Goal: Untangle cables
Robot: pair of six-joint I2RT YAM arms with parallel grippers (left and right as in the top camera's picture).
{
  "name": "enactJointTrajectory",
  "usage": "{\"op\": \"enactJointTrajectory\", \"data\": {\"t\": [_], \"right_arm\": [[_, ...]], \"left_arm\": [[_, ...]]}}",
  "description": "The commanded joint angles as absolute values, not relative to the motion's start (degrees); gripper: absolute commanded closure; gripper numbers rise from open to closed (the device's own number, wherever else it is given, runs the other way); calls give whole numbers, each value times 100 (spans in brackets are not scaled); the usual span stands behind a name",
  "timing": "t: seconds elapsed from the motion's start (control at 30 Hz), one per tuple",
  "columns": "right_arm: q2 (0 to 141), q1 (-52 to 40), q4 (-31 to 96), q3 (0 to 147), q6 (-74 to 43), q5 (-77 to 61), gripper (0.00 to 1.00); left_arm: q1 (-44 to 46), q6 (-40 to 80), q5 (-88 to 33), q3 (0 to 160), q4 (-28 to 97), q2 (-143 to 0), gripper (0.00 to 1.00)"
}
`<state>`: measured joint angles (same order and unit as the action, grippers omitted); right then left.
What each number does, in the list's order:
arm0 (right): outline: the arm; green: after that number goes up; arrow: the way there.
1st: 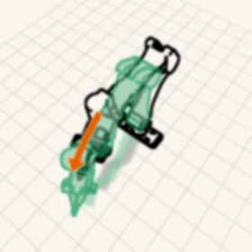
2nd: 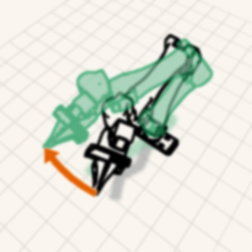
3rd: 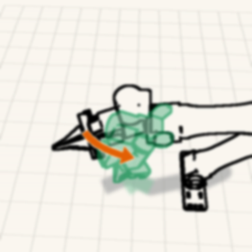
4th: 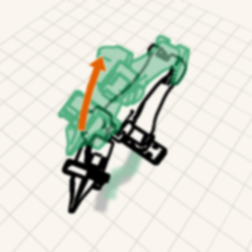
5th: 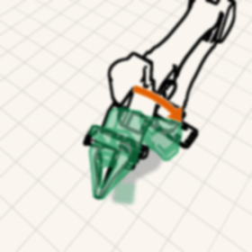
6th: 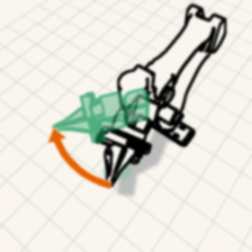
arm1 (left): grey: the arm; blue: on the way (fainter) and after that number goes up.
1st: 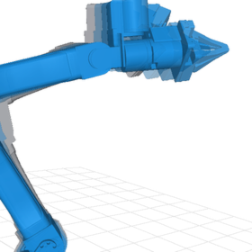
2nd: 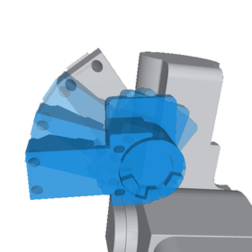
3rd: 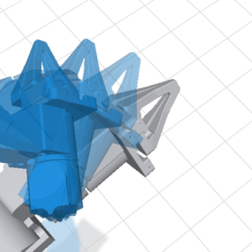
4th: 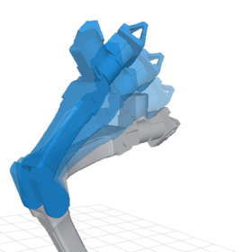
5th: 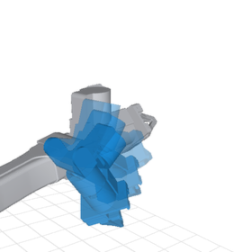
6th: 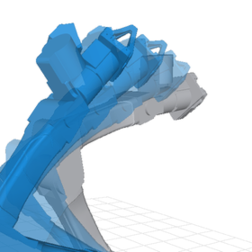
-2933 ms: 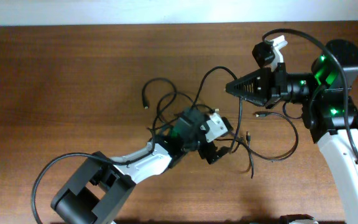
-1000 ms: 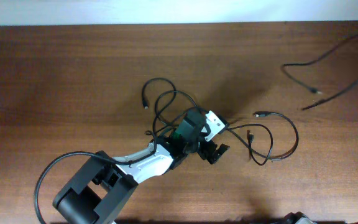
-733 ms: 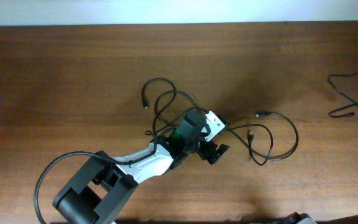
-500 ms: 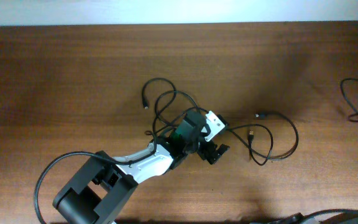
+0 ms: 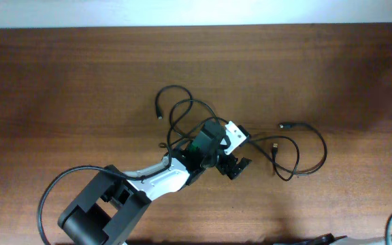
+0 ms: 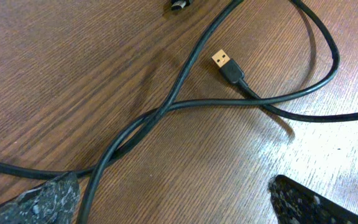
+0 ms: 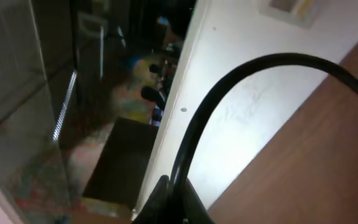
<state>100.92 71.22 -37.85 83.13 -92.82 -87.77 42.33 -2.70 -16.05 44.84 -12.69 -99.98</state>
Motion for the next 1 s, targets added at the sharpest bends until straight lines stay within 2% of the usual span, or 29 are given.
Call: {"op": "enactJointTrajectory", "data": {"t": [0.0, 0.23, 0.37, 0.5, 0.63, 0.7, 0.77, 0.9, 0.97], "right_arm": [[10621, 7133, -3817, 9242, -9555, -8895, 96], [10833, 7126, -3817, 9308, -10433, -8562, 96], [10838, 7120, -3820, 9308, -10359, -8079, 96], [10838, 7122, -3481, 9308, -9146, -7767, 94], [10838, 7126, -2241, 9308, -7793, -7529, 90], [10838, 7126, -1518, 9306, -7367, -7415, 80], [10838, 7126, -722, 9308, -7026, -7308, 60], [10838, 7126, -54, 9308, -6875, -7273, 29], [10838, 7126, 10, 9308, -6882, -7260, 1]], "left_arm": [[4250, -217, -1647, 4504, -1297, -10029, 1], [4250, -215, -1520, 4504, -1295, -10029, 1], [4250, -215, -1520, 4504, -1295, -10029, 1], [4250, -215, -1520, 4504, -1295, -10029, 1], [4250, -215, -1518, 4504, -1295, -10029, 1], [4250, -215, -1520, 4504, -1295, -10029, 1], [4250, -215, -1520, 4504, -1295, -10029, 1], [4250, -215, -1520, 4504, -1295, -10029, 1], [4250, -215, -1520, 4504, -1295, -10029, 1]]}}
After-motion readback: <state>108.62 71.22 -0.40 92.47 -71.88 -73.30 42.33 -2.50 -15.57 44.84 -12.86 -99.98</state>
